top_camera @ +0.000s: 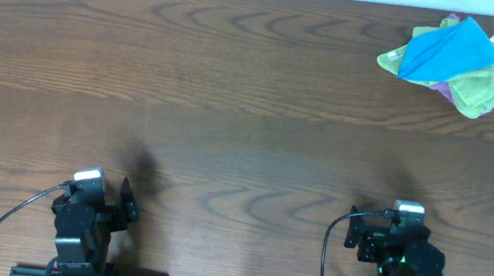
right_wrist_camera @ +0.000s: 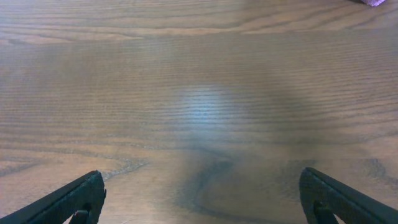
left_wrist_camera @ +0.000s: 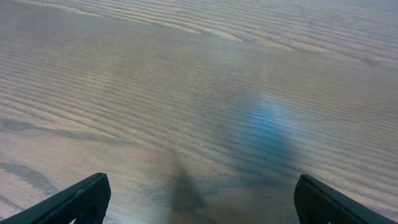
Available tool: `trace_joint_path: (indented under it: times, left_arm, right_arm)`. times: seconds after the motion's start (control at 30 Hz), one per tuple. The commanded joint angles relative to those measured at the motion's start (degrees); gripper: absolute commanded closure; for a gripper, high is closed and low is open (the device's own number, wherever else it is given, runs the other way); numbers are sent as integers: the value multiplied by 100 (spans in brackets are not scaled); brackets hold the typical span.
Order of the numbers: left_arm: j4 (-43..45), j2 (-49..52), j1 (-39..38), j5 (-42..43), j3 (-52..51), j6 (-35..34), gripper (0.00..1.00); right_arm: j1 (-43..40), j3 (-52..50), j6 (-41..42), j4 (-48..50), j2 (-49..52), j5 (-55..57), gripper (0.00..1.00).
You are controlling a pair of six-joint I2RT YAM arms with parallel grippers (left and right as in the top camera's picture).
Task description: Fold the cloth
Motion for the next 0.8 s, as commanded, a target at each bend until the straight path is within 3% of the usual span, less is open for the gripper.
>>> trace_joint_path:
  times: [0.0,0.43,0.77]
  left_arm:
    - [-26,-52,13,-48,-52,33,5]
    - [-26,-52,13,-48,-52,33,5]
    - [-26,-52,13,-48,-52,33,5]
  right_arm:
    - [-50,-79,-72,-15,-61,-4,1]
    - [-52,195,118,22,267,0,1]
    - [-323,2358,365,-199,3195,273,1]
